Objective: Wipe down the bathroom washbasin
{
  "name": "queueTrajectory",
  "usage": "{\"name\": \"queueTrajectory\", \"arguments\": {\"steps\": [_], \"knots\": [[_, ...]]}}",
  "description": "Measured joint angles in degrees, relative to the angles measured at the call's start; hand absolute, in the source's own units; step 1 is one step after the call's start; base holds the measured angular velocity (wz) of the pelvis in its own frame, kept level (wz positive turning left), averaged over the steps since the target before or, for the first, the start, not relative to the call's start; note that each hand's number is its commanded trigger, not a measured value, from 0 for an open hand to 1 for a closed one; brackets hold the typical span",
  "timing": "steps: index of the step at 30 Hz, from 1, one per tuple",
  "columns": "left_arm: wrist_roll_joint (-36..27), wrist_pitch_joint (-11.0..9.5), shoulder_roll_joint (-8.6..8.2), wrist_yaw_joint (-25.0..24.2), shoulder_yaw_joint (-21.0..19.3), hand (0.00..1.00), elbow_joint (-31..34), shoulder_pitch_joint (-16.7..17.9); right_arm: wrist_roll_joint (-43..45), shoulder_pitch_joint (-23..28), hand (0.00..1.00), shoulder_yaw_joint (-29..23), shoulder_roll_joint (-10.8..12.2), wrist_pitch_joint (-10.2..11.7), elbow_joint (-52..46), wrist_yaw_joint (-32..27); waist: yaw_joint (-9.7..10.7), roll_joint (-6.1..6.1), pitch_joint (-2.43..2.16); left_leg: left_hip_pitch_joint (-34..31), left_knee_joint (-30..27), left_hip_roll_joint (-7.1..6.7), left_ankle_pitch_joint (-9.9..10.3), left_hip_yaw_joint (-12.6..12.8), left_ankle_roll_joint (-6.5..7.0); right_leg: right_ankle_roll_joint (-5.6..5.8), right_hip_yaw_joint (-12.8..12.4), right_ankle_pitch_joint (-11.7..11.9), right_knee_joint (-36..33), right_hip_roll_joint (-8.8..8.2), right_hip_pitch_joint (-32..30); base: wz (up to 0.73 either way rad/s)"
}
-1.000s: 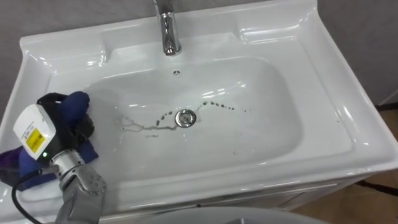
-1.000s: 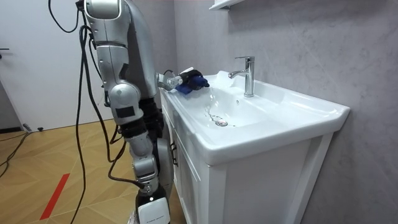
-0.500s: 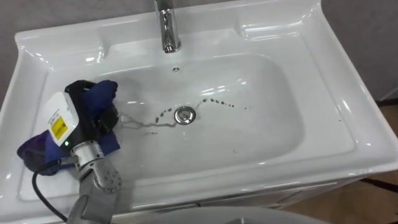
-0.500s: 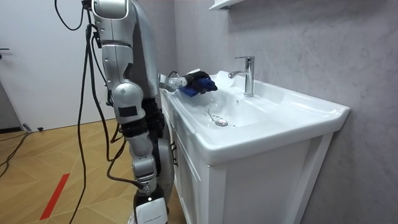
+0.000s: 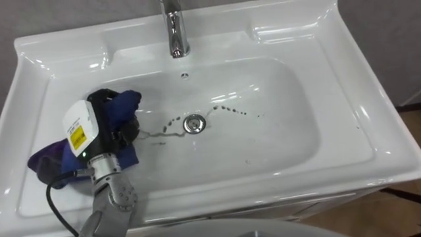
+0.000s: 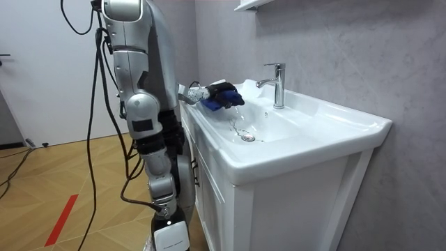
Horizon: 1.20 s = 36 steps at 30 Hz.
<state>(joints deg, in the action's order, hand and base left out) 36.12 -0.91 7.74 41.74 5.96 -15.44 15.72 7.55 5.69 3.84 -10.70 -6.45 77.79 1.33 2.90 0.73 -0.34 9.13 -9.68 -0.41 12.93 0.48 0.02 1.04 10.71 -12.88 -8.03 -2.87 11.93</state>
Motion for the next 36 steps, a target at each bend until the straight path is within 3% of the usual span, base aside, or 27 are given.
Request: {"name": "queueTrajectory", "arguments": {"steps": [13, 21, 29, 36], "knots": [[0.0, 0.19, 2.3, -2.64, 1.11, 1.0, -3.33, -0.6, 0.03, -0.02, 0.0, -0.04, -0.04, -0.15, -0.22, -0.51, 1.71, 0.23, 0.1, 0.48, 0.1, 0.24, 0.0, 1.4, 0.0, 0.0, -1.44, 0.0, -0.65, 0.11, -0.51, -0.05], [-0.16, 0.88, 2.73, -4.9, 0.84, 1.0, -4.69, -0.7, -0.06, 0.02, 0.0, -0.11, -0.03, -1.07, -0.47, -1.15, 1.62, 0.2, 0.12, 1.06, 0.38, 0.37, 0.0, 2.69, 0.0, -0.02, -2.95, 0.01, -0.91, 0.22, -0.79, -0.09], [-0.17, 2.43, 2.89, -7.55, 0.97, 1.0, -11.39, -5.05, 1.07, 0.63, 0.0, 0.01, -0.08, -1.23, -1.73, -0.58, 2.09, 1.29, 0.78, 0.93, 0.36, 0.77, 0.03, 4.15, -0.02, -0.11, -4.29, 0.07, -1.42, 0.55, -1.28, -0.06], [-0.22, 4.0, 3.13, -11.16, 0.76, 1.0, -14.54, -7.0, 1.95, 1.43, 0.0, -0.1, -0.07, -2.33, -1.93, 1.37, 3.72, 1.88, 0.64, 0.03, 0.44, 1.06, 0.03, 5.67, -0.02, -0.21, -6.01, 0.12, -2.7, 0.79, -3.64, -0.12]]}}
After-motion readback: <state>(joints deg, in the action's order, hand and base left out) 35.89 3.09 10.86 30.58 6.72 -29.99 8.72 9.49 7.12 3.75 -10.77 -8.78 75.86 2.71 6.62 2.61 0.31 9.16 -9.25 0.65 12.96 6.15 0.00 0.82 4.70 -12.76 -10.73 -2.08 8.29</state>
